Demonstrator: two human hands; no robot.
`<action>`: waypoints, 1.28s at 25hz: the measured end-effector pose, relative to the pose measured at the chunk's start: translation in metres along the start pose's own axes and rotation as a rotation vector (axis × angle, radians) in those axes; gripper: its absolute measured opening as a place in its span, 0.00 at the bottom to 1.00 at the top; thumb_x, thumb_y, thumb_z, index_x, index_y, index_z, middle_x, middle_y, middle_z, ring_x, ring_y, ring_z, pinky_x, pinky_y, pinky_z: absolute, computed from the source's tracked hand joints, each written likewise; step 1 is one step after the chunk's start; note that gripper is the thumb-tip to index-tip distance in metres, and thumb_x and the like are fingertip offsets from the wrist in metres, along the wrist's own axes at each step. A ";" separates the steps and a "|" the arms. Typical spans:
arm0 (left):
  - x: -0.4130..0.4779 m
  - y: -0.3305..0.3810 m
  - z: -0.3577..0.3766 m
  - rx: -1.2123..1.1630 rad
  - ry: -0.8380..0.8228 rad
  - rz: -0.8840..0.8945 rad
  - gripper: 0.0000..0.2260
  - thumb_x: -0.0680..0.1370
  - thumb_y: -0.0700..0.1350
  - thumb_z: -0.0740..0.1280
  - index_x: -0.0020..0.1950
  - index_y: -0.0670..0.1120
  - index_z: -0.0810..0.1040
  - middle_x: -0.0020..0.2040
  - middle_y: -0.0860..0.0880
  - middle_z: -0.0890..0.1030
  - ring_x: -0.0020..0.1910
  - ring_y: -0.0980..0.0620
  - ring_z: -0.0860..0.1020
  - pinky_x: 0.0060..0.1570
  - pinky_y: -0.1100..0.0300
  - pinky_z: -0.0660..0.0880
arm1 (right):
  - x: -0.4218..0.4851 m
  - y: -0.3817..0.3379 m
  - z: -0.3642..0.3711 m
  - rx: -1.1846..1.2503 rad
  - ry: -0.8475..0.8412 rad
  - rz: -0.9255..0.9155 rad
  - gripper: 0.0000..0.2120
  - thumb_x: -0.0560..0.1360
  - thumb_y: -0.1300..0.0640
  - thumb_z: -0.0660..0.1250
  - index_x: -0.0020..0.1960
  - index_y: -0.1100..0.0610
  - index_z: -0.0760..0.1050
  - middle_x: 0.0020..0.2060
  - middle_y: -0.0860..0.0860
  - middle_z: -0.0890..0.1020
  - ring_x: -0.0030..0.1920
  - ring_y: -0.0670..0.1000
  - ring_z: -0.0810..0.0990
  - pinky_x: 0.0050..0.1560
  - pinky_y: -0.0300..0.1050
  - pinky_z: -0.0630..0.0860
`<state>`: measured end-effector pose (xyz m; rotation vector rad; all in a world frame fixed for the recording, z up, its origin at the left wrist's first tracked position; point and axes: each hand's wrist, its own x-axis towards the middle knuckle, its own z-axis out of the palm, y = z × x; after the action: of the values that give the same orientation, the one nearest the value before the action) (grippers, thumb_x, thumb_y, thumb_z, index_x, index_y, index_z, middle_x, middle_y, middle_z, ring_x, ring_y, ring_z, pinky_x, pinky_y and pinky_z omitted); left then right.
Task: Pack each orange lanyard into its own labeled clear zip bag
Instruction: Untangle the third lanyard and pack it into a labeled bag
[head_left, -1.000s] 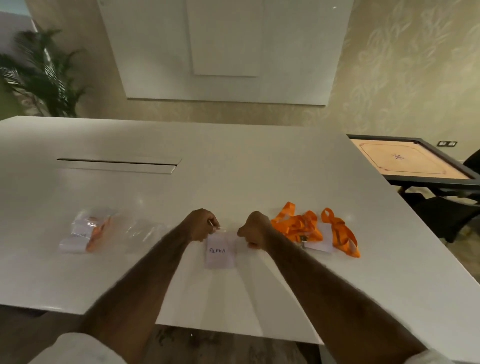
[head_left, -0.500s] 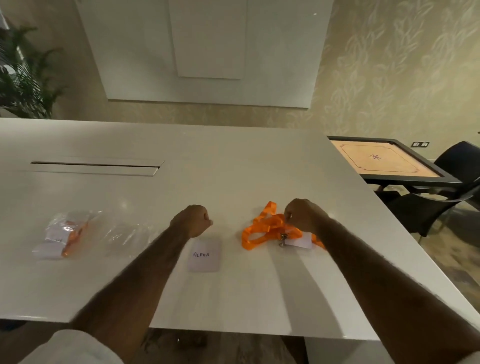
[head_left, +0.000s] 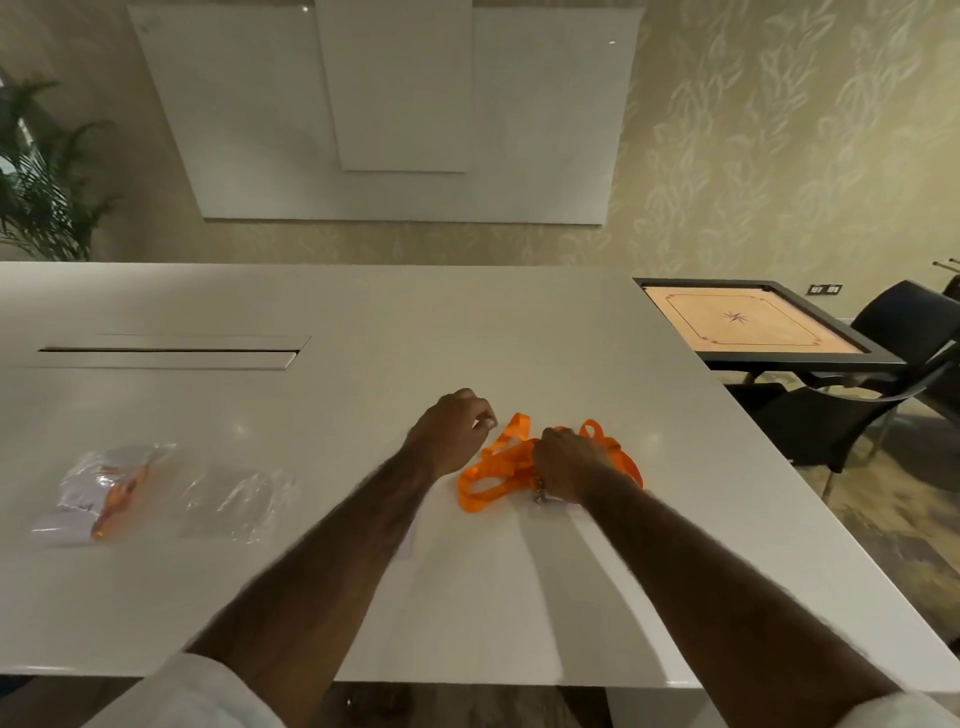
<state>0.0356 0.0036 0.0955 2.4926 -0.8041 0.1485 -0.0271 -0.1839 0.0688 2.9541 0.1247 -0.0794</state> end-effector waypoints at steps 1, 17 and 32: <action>0.002 0.004 0.001 -0.021 -0.003 0.015 0.07 0.81 0.45 0.66 0.52 0.47 0.83 0.52 0.50 0.81 0.50 0.50 0.79 0.52 0.55 0.77 | 0.000 0.002 -0.003 0.023 0.005 0.002 0.13 0.76 0.51 0.70 0.57 0.58 0.79 0.53 0.55 0.80 0.53 0.56 0.80 0.50 0.50 0.79; 0.069 0.097 -0.069 -0.627 0.199 0.015 0.10 0.81 0.43 0.66 0.39 0.44 0.78 0.38 0.49 0.80 0.40 0.52 0.77 0.43 0.57 0.72 | 0.003 0.048 -0.174 1.456 0.548 0.243 0.04 0.75 0.67 0.68 0.48 0.68 0.80 0.42 0.63 0.85 0.41 0.60 0.87 0.44 0.55 0.85; 0.087 0.092 -0.090 -1.123 0.028 0.081 0.10 0.83 0.44 0.65 0.55 0.37 0.79 0.40 0.44 0.79 0.35 0.50 0.80 0.53 0.45 0.82 | 0.016 0.064 -0.216 2.061 0.503 0.089 0.06 0.80 0.63 0.65 0.55 0.64 0.77 0.49 0.58 0.86 0.49 0.57 0.87 0.49 0.51 0.83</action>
<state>0.0593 -0.0594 0.2356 1.3957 -0.6923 -0.1987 0.0045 -0.2050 0.2918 4.8252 -0.1669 1.3585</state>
